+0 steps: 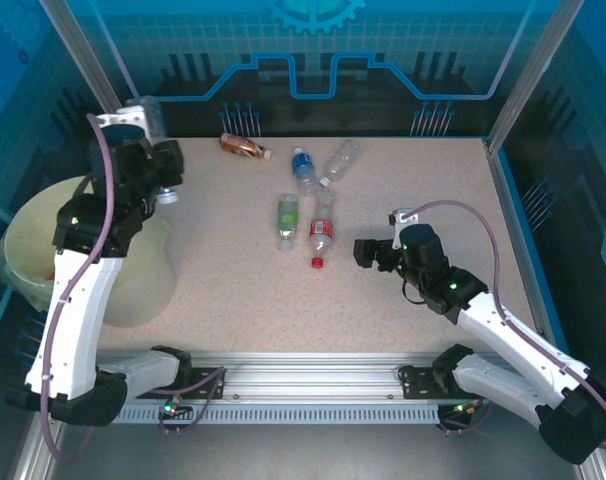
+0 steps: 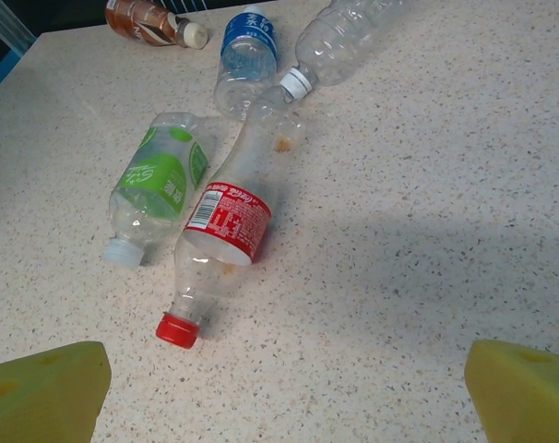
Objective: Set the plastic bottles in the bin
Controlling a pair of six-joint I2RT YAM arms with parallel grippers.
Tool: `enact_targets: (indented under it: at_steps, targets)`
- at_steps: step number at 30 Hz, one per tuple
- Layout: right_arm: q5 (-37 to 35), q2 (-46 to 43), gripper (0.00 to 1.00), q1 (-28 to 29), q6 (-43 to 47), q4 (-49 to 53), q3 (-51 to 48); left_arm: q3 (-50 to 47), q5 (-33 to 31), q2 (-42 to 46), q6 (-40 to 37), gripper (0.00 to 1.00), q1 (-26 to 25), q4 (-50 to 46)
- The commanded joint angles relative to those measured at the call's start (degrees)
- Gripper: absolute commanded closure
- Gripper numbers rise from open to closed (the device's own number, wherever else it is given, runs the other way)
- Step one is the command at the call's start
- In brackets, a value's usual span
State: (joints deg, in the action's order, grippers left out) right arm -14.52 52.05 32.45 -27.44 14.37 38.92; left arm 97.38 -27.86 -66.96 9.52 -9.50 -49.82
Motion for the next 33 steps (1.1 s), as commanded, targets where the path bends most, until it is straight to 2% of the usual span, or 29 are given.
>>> enact_targets:
  at_steps: [1,5,9,15,20,26,31,33]
  targets:
    - [1.1,0.7,0.0,-0.8,-0.2,-1.7,2.0,1.4,-9.2,-0.2,-3.9,0.52,5.1,-6.2]
    - [1.5,1.4,0.0,-0.8,0.0,-1.5,2.7,-0.4,-10.0,-0.3,-4.9,0.52,13.5,-7.5]
    - [2.0,2.2,0.0,-0.8,0.1,-1.6,3.3,-2.5,-7.8,0.0,-4.9,0.51,23.1,-7.2]
    - [2.9,3.8,0.0,-0.9,0.1,-1.3,4.6,-6.1,-7.4,1.4,-1.3,0.47,33.0,-7.4]
    - [3.7,5.1,0.0,-0.8,0.4,-1.3,5.6,-7.7,-3.4,2.6,1.1,0.45,38.8,-8.6]
    - [5.1,6.9,0.0,-0.9,0.5,-1.2,6.6,-9.6,-2.3,2.9,2.7,0.41,45.3,-10.2]
    - [6.3,8.1,0.0,-0.8,0.0,-0.6,7.0,-9.0,-0.8,2.2,3.9,0.2,46.3,-11.2]
    - [6.8,8.6,0.0,-0.8,-0.4,-0.6,7.0,-8.2,0.9,2.1,4.0,0.16,46.3,-11.3]
